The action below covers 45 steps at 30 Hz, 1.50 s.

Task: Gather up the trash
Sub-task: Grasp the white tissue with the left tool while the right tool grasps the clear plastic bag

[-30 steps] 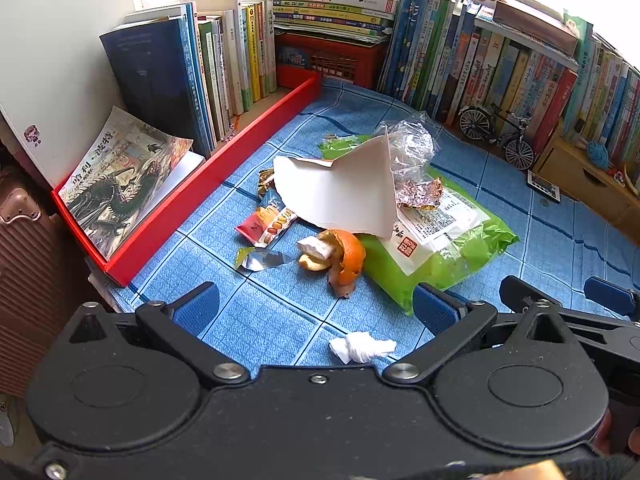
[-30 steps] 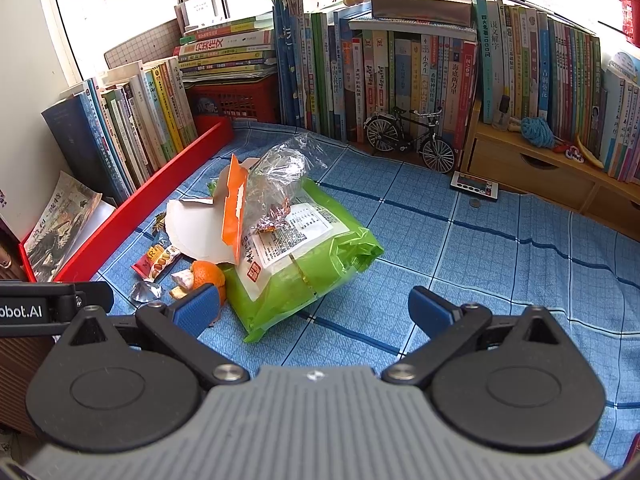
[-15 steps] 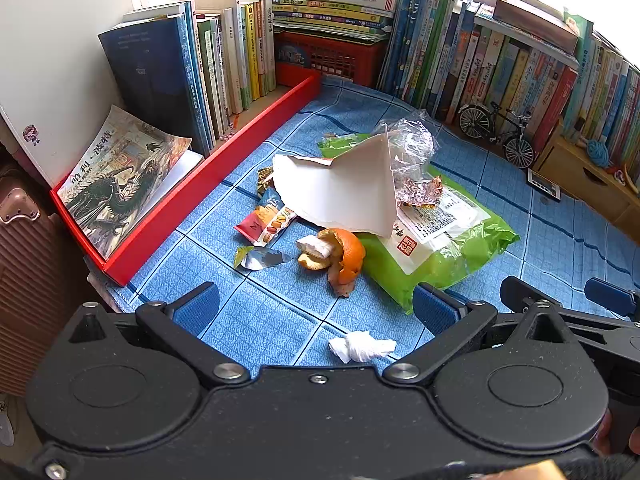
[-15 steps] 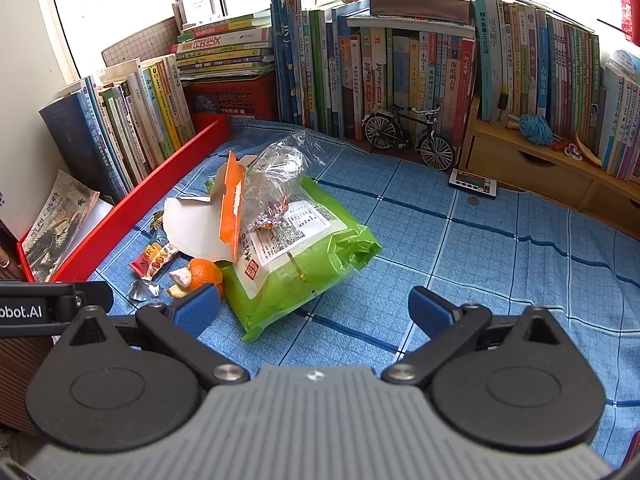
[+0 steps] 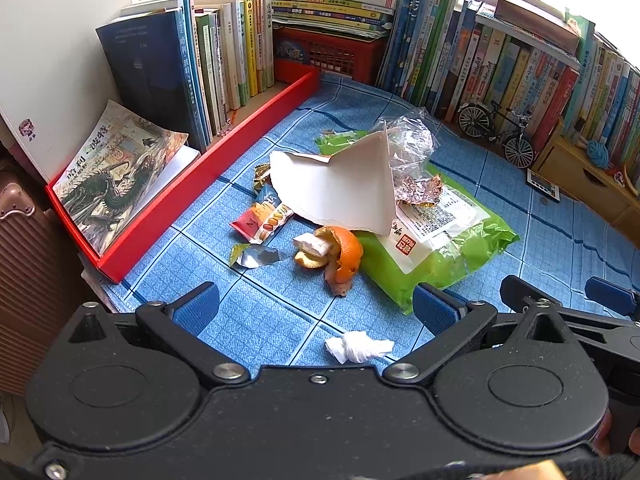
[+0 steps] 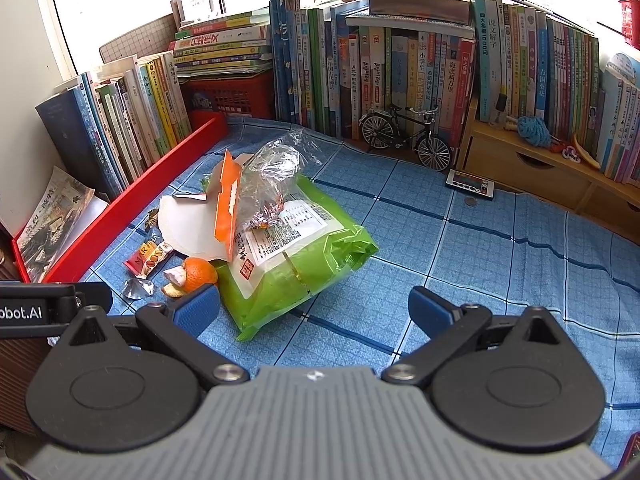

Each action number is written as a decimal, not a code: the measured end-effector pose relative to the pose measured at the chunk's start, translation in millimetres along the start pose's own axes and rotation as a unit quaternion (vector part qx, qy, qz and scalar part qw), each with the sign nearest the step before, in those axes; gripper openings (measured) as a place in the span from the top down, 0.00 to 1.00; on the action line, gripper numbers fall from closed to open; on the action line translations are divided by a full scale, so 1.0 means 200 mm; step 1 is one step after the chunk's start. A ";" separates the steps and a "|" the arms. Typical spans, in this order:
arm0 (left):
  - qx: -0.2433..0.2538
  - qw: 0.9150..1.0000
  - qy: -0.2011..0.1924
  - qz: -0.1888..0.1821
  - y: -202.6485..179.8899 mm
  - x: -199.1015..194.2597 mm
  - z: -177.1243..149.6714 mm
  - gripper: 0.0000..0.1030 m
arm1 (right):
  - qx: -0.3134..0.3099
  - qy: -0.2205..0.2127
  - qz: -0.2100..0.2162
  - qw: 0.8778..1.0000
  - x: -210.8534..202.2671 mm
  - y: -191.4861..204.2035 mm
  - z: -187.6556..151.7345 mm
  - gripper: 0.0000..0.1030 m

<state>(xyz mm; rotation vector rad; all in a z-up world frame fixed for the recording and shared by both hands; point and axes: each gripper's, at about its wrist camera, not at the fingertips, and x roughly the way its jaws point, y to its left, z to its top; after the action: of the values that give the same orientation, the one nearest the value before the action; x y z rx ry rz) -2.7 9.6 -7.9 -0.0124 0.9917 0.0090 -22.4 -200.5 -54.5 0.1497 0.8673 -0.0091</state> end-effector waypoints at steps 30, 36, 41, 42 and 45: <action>-0.006 0.998 0.064 0.006 -0.03 0.43 -0.04 0.00 | -0.049 0.012 0.002 0.999 0.35 0.00 0.11 0.00; -0.021 0.995 0.094 0.005 -0.03 0.65 -0.10 0.00 | -0.067 0.035 0.007 0.997 0.58 0.02 0.16 0.00; -0.037 0.994 0.106 -0.009 -0.03 0.80 -0.17 0.00 | -0.101 0.062 0.005 0.993 0.78 0.06 0.15 0.00; -0.038 0.993 0.108 -0.011 -0.03 0.82 -0.18 0.00 | -0.108 0.064 0.003 0.992 0.81 0.07 0.14 0.00; -0.039 0.992 0.119 -0.010 -0.04 0.89 -0.23 0.00 | -0.119 0.074 0.001 0.990 0.90 0.07 0.12 0.00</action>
<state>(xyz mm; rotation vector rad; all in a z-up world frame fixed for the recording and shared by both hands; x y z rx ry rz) 57.0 2.2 -181.3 -0.0972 1.2283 0.0294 112.5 -181.1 -173.9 -0.0734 1.0091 0.1075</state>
